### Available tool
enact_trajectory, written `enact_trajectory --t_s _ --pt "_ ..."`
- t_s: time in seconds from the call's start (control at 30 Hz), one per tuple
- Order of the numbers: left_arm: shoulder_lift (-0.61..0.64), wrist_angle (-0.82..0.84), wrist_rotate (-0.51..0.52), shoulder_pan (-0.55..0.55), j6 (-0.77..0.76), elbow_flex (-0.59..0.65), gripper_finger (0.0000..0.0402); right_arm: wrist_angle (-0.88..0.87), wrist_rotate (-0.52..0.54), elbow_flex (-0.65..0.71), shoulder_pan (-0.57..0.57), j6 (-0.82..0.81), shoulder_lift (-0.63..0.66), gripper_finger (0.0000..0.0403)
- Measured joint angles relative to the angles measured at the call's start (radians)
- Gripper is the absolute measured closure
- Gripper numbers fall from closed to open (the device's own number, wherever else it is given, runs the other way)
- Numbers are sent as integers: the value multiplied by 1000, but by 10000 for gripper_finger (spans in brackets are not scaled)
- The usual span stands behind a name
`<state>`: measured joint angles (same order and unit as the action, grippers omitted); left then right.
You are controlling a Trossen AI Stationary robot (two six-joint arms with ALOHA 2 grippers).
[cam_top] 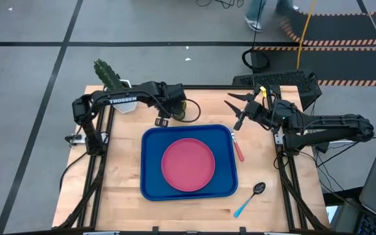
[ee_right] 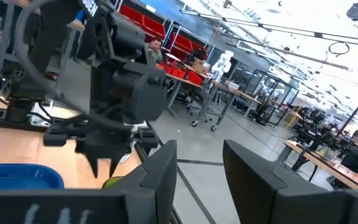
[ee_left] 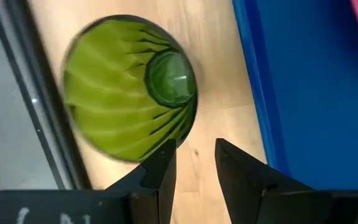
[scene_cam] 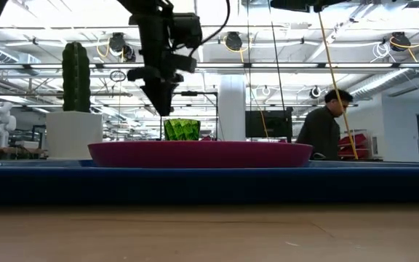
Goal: Pick and place plate/cup/fork/spoon on tray
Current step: Put the green glass on the top left of the pink plate on the blue serving tray
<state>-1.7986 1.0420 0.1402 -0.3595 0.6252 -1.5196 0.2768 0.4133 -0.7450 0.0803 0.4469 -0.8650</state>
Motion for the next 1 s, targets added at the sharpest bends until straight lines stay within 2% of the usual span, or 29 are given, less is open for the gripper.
enact_trajectory --t_s 0.33,0.87,1.0 --pt "-16 -72 -2 -4 36 0 286 -5 0 0 0 -1 0 277" --pt "-101 -22 -29 -15 58 2 287 -45 -1 -1 31 -28 0 277" --pt "-107 -10 7 -15 84 2 316 -48 -1 -1 40 -34 0 277"
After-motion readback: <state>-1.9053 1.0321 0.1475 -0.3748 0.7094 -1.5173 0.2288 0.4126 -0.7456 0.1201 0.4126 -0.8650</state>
